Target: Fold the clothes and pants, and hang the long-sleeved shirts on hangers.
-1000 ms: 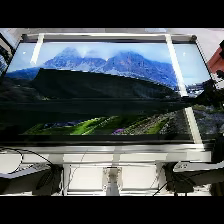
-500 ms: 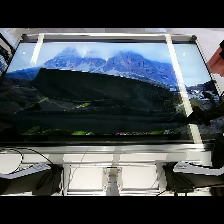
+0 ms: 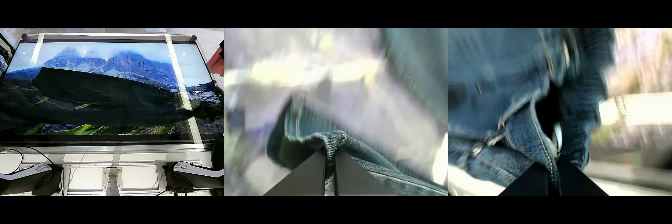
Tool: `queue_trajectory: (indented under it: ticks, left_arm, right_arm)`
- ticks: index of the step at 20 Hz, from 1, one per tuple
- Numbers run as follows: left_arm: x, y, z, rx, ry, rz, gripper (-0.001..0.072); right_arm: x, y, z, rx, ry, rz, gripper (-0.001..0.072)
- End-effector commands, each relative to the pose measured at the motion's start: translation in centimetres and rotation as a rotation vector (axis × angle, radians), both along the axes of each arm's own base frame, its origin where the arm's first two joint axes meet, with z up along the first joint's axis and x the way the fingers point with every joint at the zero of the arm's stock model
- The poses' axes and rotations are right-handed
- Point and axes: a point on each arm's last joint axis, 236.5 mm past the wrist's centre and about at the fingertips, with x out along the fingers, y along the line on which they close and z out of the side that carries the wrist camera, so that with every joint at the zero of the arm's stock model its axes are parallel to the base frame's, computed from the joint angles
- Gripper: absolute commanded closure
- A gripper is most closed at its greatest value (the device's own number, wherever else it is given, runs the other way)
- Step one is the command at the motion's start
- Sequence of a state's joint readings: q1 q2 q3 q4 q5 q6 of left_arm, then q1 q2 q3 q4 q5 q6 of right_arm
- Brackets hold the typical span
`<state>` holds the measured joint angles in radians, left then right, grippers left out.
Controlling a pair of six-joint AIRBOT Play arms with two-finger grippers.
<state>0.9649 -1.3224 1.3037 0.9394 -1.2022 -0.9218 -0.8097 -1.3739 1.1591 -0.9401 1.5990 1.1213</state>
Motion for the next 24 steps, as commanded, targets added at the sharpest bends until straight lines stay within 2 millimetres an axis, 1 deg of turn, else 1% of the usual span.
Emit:
queue_trajectory:
  ticks: [1, 2, 3, 5, 6, 8, 10, 11, 13, 15, 18, 19, 20, 22, 23, 24]
  left_arm:
    - [6.9, 0.2, 4.2, 0.042, -0.174, 0.061, 0.0686]
    - [9.1, -0.3, 5.0, 0.042, -0.201, 0.053, 0.0686]
    - [11.4, -0.9, 5.3, 0.031, -0.218, 0.049, 0.0686]
    - [15.5, -2.2, 5.2, 0.002, -0.236, 0.034, 0.0687]
    - [17.5, -2.9, 4.8, -0.019, -0.242, 0.027, 0.0686]
    - [20.7, -4.0, 3.9, -0.046, -0.255, 0.018, 0.0686]
    - [22.7, -4.2, 2.5, -0.05, -0.256, 0.036, 0.0686]
    - [23.1, -3.9, 1.7, -0.037, -0.244, 0.053, 0.0686]
    - [23.5, -3.1, 0.1, -0.003, -0.217, 0.081, 0.0686]
    - [23.8, -2.4, -0.4, 0.021, -0.22, 0.098, 0.0686]
    - [24.4, -1.2, 0.6, 0.056, -0.272, 0.13, 0.0686]
    - [24.6, -1.0, 0.6, 0.061, -0.281, 0.136, 0.0686]
    - [24.8, -1.1, 0.2, 0.059, -0.278, 0.136, 0.0686]
    - [25.2, -1.7, -1.5, 0.044, -0.251, 0.123, 0.0684]
    - [25.5, -2.4, -2.5, 0.035, -0.234, 0.111, 0.0648]
    - [25.8, -2.9, -3.3, 0.029, -0.224, 0.102, 0.0538]
  right_arm:
    - [5.7, -2.8, 3.5, 0.008, -0.195, -0.194, 0.0694]
    - [6.7, -3.0, 3.2, 0.007, -0.205, -0.225, 0.0695]
    - [7.6, -3.0, 2.6, 0.001, -0.203, -0.24, 0.0695]
    - [10.0, -2.1, 1.0, 0.004, -0.202, -0.255, 0.0695]
    - [11.3, -1.5, 0.3, 0.012, -0.21, -0.26, 0.0694]
    - [14.4, -0.6, -1.2, 0.013, -0.237, -0.299, 0.0694]
    - [17.5, -0.6, -1.9, -0.003, -0.287, -0.373, 0.0694]
    - [18.9, -0.8, -2.0, -0.016, -0.319, -0.416, 0.0693]
    - [20.8, -1.2, -2.3, -0.053, -0.36, -0.47, 0.0694]
    - [22.0, -1.7, -2.5, -0.099, -0.391, -0.505, 0.0693]
    - [23.4, -3.2, -1.8, -0.154, -0.449, -0.581, 0.0693]
    - [23.7, -3.4, -1.7, -0.164, -0.459, -0.597, 0.0693]
    - [23.8, -3.4, -1.8, -0.162, -0.456, -0.608, 0.0693]
    - [24.1, -2.4, -3.1, -0.153, -0.434, -0.593, 0.069]
    - [24.3, -1.6, -3.9, -0.147, -0.419, -0.578, 0.069]
    - [24.5, -0.7, -4.7, -0.142, -0.407, -0.563, 0.0688]
